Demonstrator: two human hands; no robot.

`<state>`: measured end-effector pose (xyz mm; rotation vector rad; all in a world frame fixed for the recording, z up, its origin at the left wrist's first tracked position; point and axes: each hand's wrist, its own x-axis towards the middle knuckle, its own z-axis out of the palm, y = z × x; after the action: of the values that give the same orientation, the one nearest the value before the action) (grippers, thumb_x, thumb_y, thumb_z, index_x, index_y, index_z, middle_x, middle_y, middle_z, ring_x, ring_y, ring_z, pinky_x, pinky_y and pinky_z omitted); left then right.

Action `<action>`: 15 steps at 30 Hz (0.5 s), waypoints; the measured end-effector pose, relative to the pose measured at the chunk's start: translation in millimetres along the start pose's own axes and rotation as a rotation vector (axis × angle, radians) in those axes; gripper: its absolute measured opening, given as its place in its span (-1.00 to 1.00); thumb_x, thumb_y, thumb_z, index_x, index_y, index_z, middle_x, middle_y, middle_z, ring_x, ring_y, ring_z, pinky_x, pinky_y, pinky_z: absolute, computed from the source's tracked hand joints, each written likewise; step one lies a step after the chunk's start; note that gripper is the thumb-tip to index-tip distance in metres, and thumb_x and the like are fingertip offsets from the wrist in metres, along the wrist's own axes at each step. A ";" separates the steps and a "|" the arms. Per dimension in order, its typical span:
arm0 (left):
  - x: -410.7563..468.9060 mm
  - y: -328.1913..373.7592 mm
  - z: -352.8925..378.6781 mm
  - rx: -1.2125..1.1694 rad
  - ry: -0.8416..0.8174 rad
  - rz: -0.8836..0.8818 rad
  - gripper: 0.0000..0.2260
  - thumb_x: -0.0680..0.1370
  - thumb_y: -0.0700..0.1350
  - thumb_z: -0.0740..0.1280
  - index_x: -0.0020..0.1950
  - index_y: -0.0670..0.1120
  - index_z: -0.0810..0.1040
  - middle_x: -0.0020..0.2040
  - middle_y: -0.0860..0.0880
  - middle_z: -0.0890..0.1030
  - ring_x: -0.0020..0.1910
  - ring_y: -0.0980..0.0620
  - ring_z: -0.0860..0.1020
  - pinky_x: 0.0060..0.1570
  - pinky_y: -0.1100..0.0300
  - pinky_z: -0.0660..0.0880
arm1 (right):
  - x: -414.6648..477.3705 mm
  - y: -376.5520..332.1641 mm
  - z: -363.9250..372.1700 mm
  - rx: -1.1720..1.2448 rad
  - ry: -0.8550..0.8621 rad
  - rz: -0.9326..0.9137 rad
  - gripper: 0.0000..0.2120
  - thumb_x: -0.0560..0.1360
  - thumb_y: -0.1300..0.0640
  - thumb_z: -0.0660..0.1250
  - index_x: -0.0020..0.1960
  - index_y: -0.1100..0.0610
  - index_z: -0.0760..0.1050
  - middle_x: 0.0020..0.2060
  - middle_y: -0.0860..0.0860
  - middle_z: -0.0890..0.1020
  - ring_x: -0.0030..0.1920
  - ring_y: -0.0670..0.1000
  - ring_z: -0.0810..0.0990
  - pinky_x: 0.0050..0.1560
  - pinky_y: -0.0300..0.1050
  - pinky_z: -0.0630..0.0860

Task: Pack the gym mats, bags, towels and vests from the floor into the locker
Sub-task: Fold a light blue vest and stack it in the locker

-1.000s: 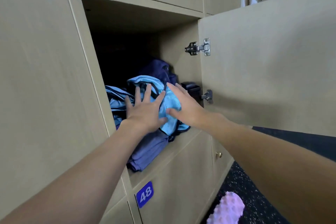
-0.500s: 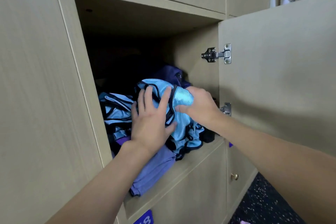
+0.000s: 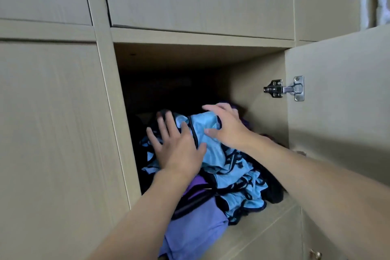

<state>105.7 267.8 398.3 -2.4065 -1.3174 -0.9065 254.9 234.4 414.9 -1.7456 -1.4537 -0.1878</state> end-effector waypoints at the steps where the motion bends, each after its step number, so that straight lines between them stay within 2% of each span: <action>1: -2.2 0.3 6.8 -0.020 -0.002 -0.022 -0.29 0.59 0.30 0.17 0.61 -0.05 0.10 0.60 -0.17 -0.17 0.59 -0.19 -0.22 0.52 -0.28 -0.19 | -0.6 4.2 7.3 -0.007 0.026 -0.030 -0.46 0.52 0.11 0.43 0.45 -0.10 0.38 0.37 -0.03 0.28 0.33 0.06 0.24 0.39 -0.03 0.24; 4: -7.1 2.7 18.6 -0.024 0.083 -0.064 -0.30 0.58 0.30 0.17 0.58 -0.10 0.19 0.56 -0.19 -0.08 0.57 -0.19 -0.16 0.51 -0.28 -0.15 | -1.0 14.3 16.3 0.109 0.067 -0.128 -0.53 0.53 0.19 0.41 0.41 -0.03 0.44 0.21 -0.08 0.30 0.08 0.02 0.40 0.16 -0.20 0.35; 7: -8.2 2.6 23.1 0.004 0.168 -0.083 -0.32 0.58 0.30 0.17 0.52 -0.15 0.31 0.56 -0.18 -0.07 0.57 -0.16 -0.17 0.50 -0.29 -0.14 | 0.0 16.6 18.3 0.074 0.092 -0.211 -0.62 0.53 0.20 0.39 0.30 -0.03 0.44 0.15 -0.07 0.31 -0.10 0.10 0.51 0.04 -0.05 0.50; 10: -7.0 1.5 24.3 0.049 0.173 -0.074 -0.35 0.60 0.29 0.11 0.49 -0.17 0.36 0.61 -0.13 -0.22 0.59 -0.10 -0.29 0.50 -0.25 -0.22 | 2.3 16.7 23.2 0.051 0.116 -0.237 -0.78 0.53 0.20 0.38 0.08 0.01 0.39 0.07 -0.09 0.34 -0.22 0.09 0.48 -0.03 0.11 0.51; 12: -6.6 0.1 28.3 0.085 0.119 -0.071 -0.33 0.63 0.27 0.02 0.54 -0.21 0.27 0.63 -0.08 -0.22 0.59 -0.06 -0.30 0.50 -0.23 -0.28 | 5.4 18.3 28.7 0.078 0.121 -0.272 -0.84 0.54 0.19 0.38 0.06 0.04 0.44 0.06 -0.09 0.40 -0.16 0.04 0.50 0.02 0.11 0.50; 13: -6.6 -0.8 31.8 0.081 0.084 -0.082 -0.32 0.64 0.25 -0.03 0.58 -0.21 0.19 0.64 -0.06 -0.16 0.60 -0.05 -0.26 0.52 -0.23 -0.28 | 7.3 19.7 31.6 0.112 0.102 -0.275 -0.84 0.55 0.16 0.37 0.12 0.06 0.49 0.10 -0.09 0.45 -0.04 0.00 0.53 0.12 0.06 0.49; 15: -6.6 -2.4 38.0 0.018 0.027 -0.136 -0.34 0.65 0.23 -0.07 0.62 -0.17 0.08 0.65 -0.06 0.02 0.62 -0.06 -0.17 0.53 -0.23 -0.25 | 9.3 21.6 36.1 0.124 -0.001 -0.226 -0.67 0.60 0.02 0.29 0.35 0.05 0.48 0.32 -0.06 0.46 0.30 -0.02 0.47 0.37 -0.07 0.35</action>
<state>116.4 283.3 364.5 -2.3059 -1.4884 -0.9537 262.9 265.9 386.6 -1.4816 -1.6273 -0.2099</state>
